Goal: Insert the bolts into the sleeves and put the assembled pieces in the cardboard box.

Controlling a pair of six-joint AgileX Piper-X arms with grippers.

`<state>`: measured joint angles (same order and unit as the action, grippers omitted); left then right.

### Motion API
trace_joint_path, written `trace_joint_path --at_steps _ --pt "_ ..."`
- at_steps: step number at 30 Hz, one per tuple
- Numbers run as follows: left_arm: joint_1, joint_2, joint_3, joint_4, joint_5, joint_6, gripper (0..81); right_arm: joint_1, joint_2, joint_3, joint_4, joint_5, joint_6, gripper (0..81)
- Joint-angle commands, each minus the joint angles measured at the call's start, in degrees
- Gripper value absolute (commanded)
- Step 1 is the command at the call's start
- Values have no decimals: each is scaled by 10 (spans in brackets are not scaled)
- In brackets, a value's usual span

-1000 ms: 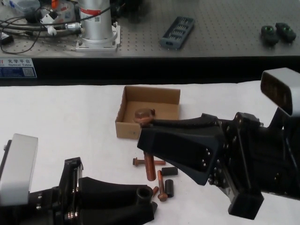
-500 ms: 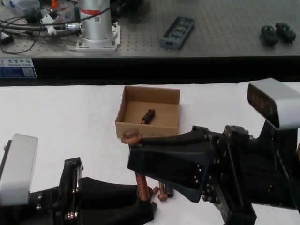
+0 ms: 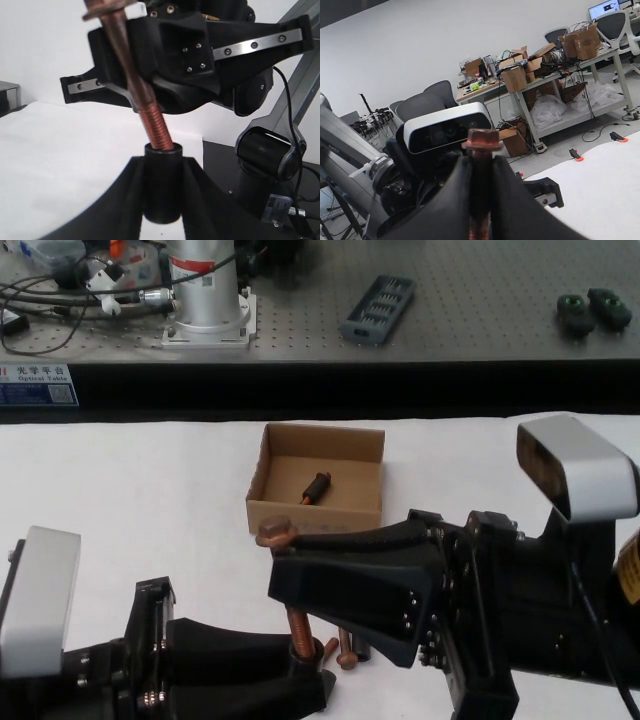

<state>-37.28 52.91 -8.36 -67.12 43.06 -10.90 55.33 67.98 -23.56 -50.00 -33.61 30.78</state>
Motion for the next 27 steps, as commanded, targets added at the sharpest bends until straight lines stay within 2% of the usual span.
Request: trace_joint_path --at_steps 1,10,27 --pt "-3 -5 -5 -24 8 -7 42 1 3 -2 0 -4 -13 37" --pt "-3 -5 -5 -68 -64 -17 42 1 3 -2 -6 -9 -50 37" --pt "-3 -5 -6 -88 -159 -24 42 1 3 0 22 -51 -51 37"
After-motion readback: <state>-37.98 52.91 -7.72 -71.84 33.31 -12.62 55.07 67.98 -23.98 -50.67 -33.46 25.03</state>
